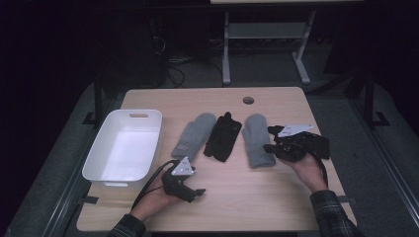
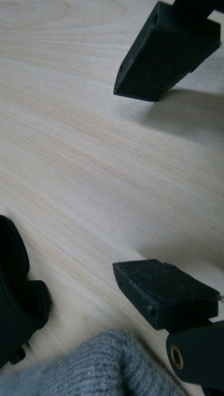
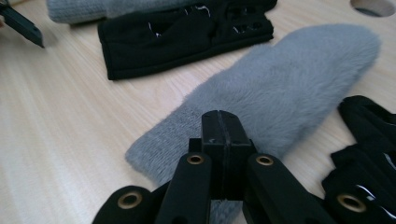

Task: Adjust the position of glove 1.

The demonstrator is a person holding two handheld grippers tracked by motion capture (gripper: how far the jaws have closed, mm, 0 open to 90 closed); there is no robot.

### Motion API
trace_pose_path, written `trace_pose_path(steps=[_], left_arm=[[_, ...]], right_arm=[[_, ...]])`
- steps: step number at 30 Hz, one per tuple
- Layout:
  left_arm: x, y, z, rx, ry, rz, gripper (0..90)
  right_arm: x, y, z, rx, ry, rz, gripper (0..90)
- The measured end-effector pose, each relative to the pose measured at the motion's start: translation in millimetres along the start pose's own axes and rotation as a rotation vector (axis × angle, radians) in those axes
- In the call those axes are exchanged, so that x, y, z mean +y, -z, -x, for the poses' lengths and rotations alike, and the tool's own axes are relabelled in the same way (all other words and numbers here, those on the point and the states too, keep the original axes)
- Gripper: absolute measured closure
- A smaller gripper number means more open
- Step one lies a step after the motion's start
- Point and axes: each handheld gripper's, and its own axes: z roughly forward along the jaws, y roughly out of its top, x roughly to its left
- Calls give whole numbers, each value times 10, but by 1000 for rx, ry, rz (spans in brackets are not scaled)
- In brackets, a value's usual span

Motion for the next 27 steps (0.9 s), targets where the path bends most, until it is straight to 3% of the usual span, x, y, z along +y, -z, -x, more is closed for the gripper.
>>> trace_pose_path(steps=[5,16,27], left_arm=[[-3,-4,3,-1,3,5,120],[-3,-5,3,-1,3,5,120],[-2,-5,5,-1,5,6,120]], right_arm=[[-36,-194,18,-9,5,-82,900],[-86,-193,-21,-7,19,-89,900],[-147,-119,-151,34,45,-96,900]])
